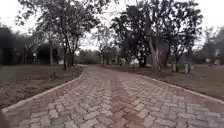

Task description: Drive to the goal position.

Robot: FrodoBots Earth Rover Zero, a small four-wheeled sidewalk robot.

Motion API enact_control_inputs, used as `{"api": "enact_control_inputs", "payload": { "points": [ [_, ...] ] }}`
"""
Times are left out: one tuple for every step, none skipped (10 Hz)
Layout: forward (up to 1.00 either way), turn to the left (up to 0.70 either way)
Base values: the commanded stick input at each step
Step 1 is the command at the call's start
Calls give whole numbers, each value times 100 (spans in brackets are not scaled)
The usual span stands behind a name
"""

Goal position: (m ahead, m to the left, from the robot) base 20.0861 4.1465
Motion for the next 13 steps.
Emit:
{"api": "enact_control_inputs", "payload": {
  "points": [
    [66, 0],
    [66, 0],
    [66, 0],
    [66, 0],
    [67, 0],
    [68, 0],
    [68, 0],
    [69, 0],
    [70, 0],
    [70, 0],
    [70, 0],
    [70, 0],
    [70, 0]
  ]
}}
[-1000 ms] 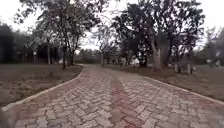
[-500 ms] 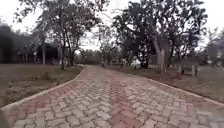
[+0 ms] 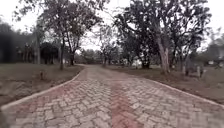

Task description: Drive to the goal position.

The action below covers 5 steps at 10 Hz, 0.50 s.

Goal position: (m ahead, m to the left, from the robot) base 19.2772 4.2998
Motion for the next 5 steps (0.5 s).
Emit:
{"api": "enact_control_inputs", "payload": {
  "points": [
    [70, 0],
    [70, 0],
    [70, 0],
    [70, 0],
    [70, 0]
  ]
}}
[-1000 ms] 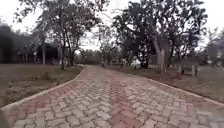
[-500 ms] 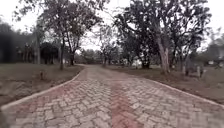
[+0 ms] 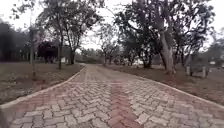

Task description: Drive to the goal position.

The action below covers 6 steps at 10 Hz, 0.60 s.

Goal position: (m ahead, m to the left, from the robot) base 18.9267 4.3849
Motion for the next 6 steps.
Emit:
{"api": "enact_control_inputs", "payload": {
  "points": [
    [70, 0],
    [69, 0],
    [68, 0],
    [67, 0],
    [70, 0],
    [70, 0]
  ]
}}
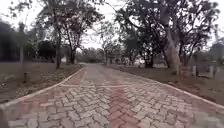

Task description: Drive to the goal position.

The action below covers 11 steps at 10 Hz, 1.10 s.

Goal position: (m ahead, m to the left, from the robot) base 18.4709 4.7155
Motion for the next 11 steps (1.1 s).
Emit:
{"api": "enact_control_inputs", "payload": {
  "points": [
    [70, 0],
    [70, 0],
    [70, 0],
    [70, 0],
    [70, 0],
    [70, 0],
    [70, 0],
    [70, 0],
    [70, 0],
    [70, 0],
    [70, 0]
  ]
}}
